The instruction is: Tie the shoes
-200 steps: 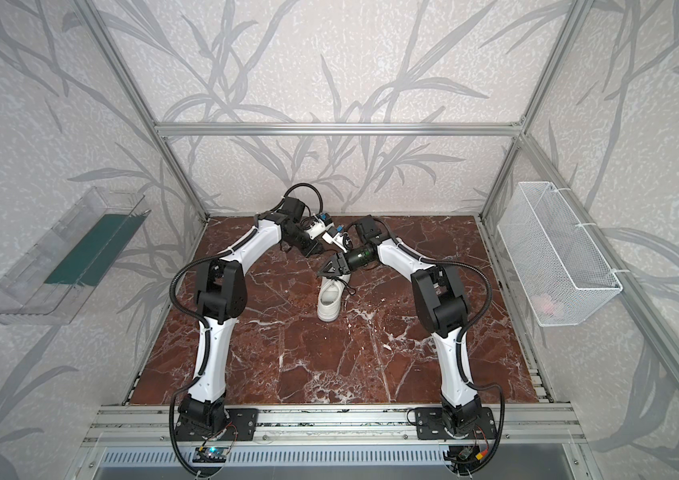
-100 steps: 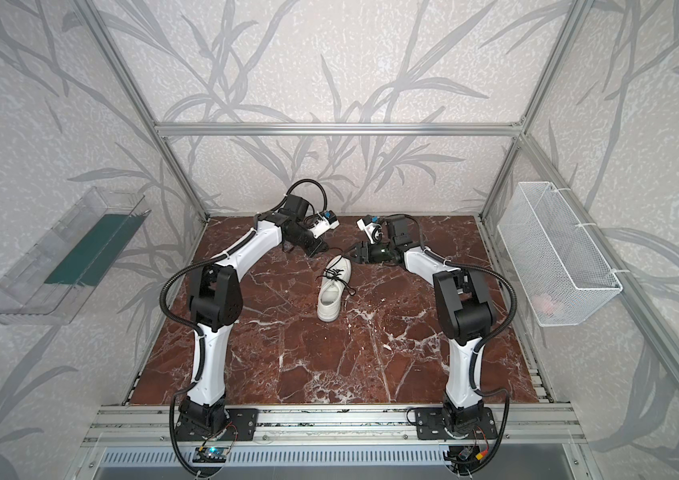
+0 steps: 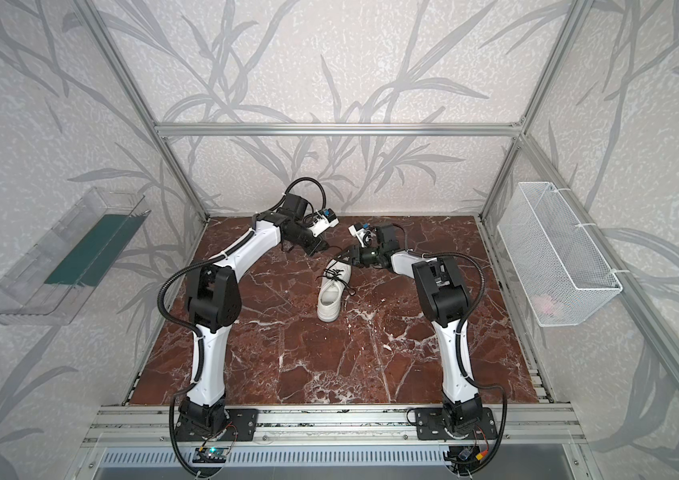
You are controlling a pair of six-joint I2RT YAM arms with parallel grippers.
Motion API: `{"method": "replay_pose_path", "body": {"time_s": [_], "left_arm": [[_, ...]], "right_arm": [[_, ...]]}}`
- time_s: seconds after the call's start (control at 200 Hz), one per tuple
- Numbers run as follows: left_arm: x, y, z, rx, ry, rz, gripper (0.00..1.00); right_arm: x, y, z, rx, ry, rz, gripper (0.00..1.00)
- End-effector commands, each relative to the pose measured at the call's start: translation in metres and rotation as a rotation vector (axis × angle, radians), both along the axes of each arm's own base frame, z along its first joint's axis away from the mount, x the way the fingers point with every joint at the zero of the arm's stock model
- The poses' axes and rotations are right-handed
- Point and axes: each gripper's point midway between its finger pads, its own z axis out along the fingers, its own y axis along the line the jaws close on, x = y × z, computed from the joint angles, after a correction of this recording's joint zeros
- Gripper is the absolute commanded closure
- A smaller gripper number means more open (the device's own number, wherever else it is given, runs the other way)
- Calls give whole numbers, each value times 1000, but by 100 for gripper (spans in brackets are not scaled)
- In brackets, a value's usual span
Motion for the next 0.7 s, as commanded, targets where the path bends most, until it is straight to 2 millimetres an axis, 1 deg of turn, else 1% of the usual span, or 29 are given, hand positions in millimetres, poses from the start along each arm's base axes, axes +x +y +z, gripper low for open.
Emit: {"method": "replay_pose_path", "body": {"time_s": [0.0,0.055,0.11,0.15,0.165,0.21,0.255,0.295,0.375,0.415,0.44,0.47,0.575,0.645,0.695], "left_arm": [[-7,-4,20,-33,-25,-16,100],[-8,-4,23,-43,-32,-17,100],[-8,-4,25,-55,-46,-18,100],[-7,-4,28,-64,-58,-15,92],[-7,-3,29,-67,-62,-12,88],[-6,-2,34,-81,-76,-8,72],[-4,0,40,-100,-91,1,65],[-3,3,43,-118,-98,7,63],[-4,12,56,-158,-132,18,61],[-6,17,64,-194,-148,27,60],[-10,21,64,-212,-144,33,59],[-13,26,69,-241,-158,39,57],[-36,39,70,-284,-155,35,47],[-53,42,66,-280,-149,11,45],[-60,43,65,-288,-142,13,43]], "right_arm": [[4,8,16,51,-40,31,73],[5,7,16,52,-45,22,81],[4,7,18,60,-58,17,92],[3,6,19,59,-58,11,98],[3,6,19,59,-56,9,100],[1,5,21,57,-59,7,100],[0,3,22,50,-65,-2,100],[-1,2,21,42,-66,-9,100],[-3,0,22,34,-63,-11,100],[-4,0,23,34,-62,-8,100],[-4,0,22,32,-61,-7,100],[-5,-1,21,28,-57,-6,100],[-8,-1,19,11,-49,1,100],[-9,-2,18,5,-49,3,100],[-10,-2,17,1,-50,6,100]]}}
